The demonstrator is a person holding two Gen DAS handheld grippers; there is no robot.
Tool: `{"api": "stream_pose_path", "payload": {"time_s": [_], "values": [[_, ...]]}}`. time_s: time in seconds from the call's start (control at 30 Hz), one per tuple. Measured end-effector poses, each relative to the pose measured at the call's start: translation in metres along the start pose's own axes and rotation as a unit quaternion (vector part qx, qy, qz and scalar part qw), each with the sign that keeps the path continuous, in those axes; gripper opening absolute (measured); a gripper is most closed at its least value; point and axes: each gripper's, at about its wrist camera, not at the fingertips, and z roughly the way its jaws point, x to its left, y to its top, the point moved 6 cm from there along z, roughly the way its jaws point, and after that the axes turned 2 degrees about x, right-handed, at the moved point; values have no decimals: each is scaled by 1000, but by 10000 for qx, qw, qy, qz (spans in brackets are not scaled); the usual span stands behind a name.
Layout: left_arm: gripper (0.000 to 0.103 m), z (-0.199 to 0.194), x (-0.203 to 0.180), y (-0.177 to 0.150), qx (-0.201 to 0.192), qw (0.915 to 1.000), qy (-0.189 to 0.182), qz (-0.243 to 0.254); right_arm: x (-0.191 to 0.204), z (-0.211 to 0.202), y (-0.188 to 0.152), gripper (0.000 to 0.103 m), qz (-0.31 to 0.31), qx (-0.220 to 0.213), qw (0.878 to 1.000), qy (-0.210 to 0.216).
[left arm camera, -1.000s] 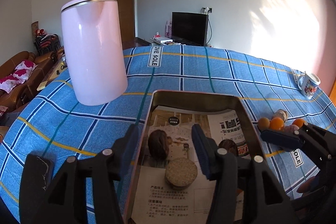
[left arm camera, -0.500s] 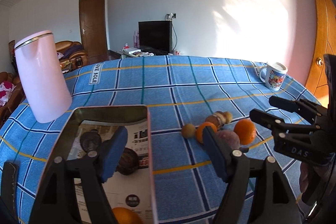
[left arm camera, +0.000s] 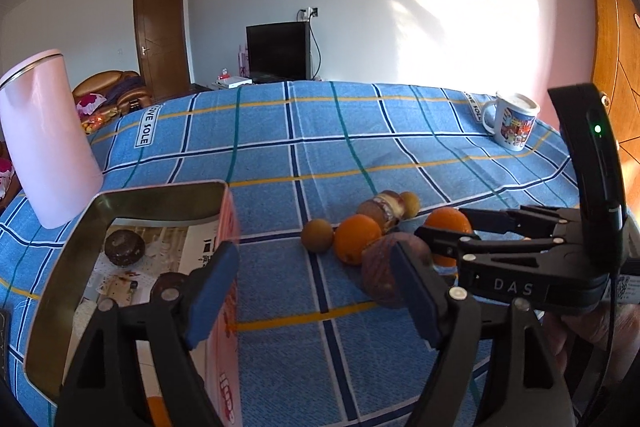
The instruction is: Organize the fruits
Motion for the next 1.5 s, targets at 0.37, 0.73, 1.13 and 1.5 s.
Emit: {"api": "stream_pose_path", "payload": {"time_s": [0.37, 0.73, 1.13, 1.5], "values": [[81, 17, -38, 1, 308, 9984, -363, 297, -27, -25, -6, 43, 222, -331, 9989, -260], [51, 43, -55, -6, 946, 9931, -613, 311, -31, -24, -6, 43, 259, -312, 9989, -222], [50, 29, -50, 1, 551, 9962, -649, 184, -27, -37, -5, 43, 168, -644, 9977, -105], [50, 16, -50, 6, 180, 9983, -494, 269, -19, -48, -4, 43, -18, -932, 9955, -156]]}}
